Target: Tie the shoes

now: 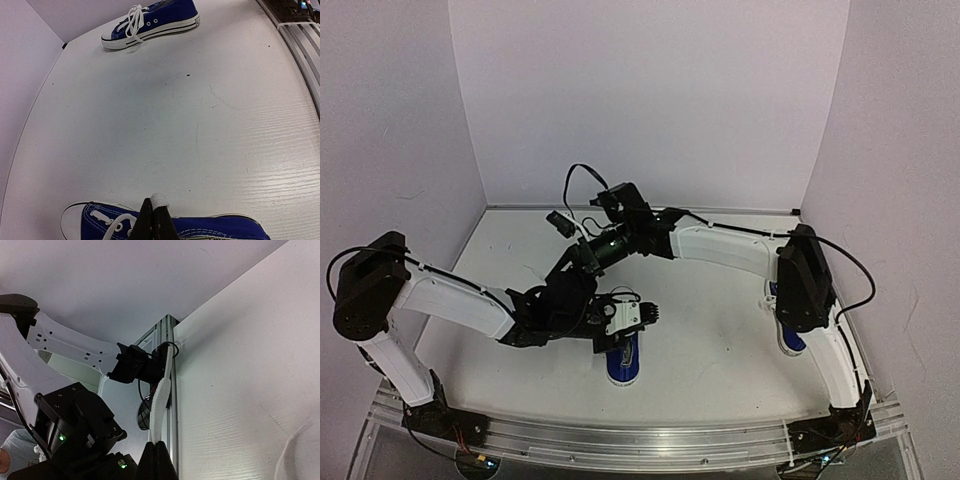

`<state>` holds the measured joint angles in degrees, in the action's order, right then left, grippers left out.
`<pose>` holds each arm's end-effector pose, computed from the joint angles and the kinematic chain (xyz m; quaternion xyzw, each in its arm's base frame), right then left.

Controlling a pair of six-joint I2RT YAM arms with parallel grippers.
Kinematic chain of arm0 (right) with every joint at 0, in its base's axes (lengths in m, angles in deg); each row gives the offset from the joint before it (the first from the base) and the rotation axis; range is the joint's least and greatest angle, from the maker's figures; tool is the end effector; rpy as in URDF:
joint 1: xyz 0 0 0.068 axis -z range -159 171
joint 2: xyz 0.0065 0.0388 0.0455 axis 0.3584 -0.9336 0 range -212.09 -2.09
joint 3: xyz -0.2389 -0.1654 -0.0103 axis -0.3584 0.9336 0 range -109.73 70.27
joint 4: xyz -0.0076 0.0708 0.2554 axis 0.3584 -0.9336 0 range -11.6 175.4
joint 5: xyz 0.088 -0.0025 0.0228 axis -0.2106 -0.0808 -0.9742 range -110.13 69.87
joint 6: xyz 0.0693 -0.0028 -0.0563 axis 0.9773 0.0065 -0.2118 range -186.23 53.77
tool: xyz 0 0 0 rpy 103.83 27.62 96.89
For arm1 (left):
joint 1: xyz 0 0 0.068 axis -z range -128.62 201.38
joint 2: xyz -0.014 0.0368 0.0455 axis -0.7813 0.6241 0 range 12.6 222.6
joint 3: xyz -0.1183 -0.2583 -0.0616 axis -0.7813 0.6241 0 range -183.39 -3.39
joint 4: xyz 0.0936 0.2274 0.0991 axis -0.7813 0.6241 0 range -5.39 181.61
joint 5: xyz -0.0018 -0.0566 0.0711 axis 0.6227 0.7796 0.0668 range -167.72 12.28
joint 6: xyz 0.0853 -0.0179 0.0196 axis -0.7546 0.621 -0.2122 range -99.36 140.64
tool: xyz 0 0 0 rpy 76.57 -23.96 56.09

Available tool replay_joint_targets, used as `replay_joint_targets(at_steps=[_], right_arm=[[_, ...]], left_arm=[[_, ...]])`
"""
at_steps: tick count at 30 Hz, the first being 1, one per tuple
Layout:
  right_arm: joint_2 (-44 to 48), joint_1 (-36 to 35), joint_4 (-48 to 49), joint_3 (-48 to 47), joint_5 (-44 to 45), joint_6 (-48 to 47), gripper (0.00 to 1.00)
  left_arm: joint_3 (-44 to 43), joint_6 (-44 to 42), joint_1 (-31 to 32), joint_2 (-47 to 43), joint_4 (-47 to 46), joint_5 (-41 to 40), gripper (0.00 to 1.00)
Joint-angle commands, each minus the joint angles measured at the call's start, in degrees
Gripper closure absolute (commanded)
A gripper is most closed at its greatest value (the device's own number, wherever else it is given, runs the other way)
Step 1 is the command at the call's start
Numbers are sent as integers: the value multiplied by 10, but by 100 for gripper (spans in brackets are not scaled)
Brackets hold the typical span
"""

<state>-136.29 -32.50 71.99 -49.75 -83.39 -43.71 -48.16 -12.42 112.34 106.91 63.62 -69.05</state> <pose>0.2821 0.5008 0.2624 -0.4563 0.6293 0.6251 0.0714 0.1752 -0.3403 0.1718 0.6533 0.5562 -0.1859 0.4788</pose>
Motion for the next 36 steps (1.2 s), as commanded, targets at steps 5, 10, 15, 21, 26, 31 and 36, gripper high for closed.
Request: replay_joint_targets(at_steps=[5, 10, 15, 21, 26, 31, 36], right_arm=[[-26, -20, 1, -16, -63, 20, 75], [-7, -20, 1, -10, -69, 14, 58], [33, -2, 0, -2, -41, 2, 53], [150, 121, 5, 87, 65, 10, 49], [292, 166, 3, 225, 207, -44, 49], [392, 166, 5, 359, 268, -87, 50], [462, 164, 8, 445, 245, -115, 57]], left_arm=[[-3, -8, 8, -6, -9, -4, 100], [-8, -9, 9, 0, -9, -5, 100], [-13, -4, 9, 7, -6, -5, 100], [-34, 32, 7, 24, 28, -12, 100], [-45, 113, -33, 31, 36, 9, 100], [-35, 181, -80, 29, 8, 53, 100], [-47, 238, -118, 40, -3, 86, 100]])
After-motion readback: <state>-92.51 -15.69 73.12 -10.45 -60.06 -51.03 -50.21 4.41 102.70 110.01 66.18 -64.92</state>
